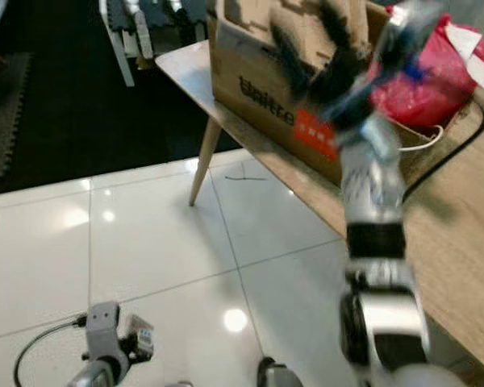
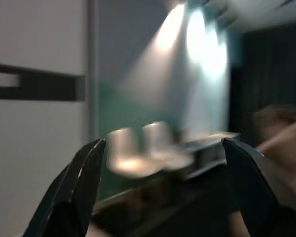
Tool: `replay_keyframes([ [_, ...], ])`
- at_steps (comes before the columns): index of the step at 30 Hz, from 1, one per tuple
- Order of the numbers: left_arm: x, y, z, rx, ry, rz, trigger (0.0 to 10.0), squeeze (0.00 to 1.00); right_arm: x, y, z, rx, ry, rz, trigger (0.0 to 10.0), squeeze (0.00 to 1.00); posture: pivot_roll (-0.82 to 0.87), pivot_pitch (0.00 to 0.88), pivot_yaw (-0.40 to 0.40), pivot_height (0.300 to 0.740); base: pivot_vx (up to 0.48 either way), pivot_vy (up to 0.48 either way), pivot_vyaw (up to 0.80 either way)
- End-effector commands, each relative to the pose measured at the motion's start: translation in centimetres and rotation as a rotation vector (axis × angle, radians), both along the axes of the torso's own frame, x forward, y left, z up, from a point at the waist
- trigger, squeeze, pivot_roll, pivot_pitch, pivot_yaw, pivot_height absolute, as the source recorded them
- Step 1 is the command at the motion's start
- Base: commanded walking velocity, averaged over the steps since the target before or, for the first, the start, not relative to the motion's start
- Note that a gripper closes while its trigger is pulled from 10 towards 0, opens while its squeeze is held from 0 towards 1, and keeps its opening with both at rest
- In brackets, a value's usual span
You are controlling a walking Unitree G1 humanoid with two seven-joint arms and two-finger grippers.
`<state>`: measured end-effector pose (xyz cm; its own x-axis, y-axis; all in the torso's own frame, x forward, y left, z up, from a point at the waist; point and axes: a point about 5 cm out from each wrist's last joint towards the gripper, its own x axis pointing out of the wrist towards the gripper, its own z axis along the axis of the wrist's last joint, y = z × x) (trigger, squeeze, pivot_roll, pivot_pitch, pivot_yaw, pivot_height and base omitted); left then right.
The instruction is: Picking trash to rubbish bin
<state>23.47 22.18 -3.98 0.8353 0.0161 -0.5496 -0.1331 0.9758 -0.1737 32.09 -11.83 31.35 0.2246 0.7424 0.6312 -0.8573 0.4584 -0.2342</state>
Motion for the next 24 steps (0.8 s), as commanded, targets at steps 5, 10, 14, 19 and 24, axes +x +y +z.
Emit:
replay_keyframes([
  [5, -0.3, 0.5, -0.1, 0.001, 0.011, 0.014, 10.0, 0.00, -2.6, 1.7, -0.4, -0.078, -0.053, 0.182, 10.0, 0.00, 0.06, 0.157, -0.041, 0.740, 0.000, 0.000, 0.00],
  [10, 1.3, -0.1, 0.9, -0.012, -0.044, -0.002, 10.0, 0.00, -3.6, 3.9, -5.2, -0.289, 0.061, 0.289, 10.0, 0.00, 0.05, 0.127, -0.041, 0.740, 0.000, 0.000, 0.00],
  [14, 2.8, -0.1, 2.2, -0.026, -0.117, 0.022, 10.0, 0.00, -1.4, 5.2, -11.7, -0.449, 0.303, 0.126, 10.0, 0.00, 0.04, 0.110, -0.049, 0.740, 0.000, 0.000, 0.00],
  [19, 4.5, 0.6, 4.0, -0.030, -0.206, 0.053, 10.0, 0.00, 0.2, 4.5, -20.9, -0.588, 0.704, -0.149, 10.0, 0.00, 0.05, 0.098, -0.052, 0.740, 0.000, 0.000, 0.00],
  [24, 5.9, 1.2, 5.7, -0.021, -0.282, 0.060, 10.0, 0.00, -1.5, 2.6, -27.6, -0.774, 0.914, -0.313, 10.0, 0.00, 0.05, 0.091, -0.055, 0.740, 0.000, 0.000, 0.00],
])
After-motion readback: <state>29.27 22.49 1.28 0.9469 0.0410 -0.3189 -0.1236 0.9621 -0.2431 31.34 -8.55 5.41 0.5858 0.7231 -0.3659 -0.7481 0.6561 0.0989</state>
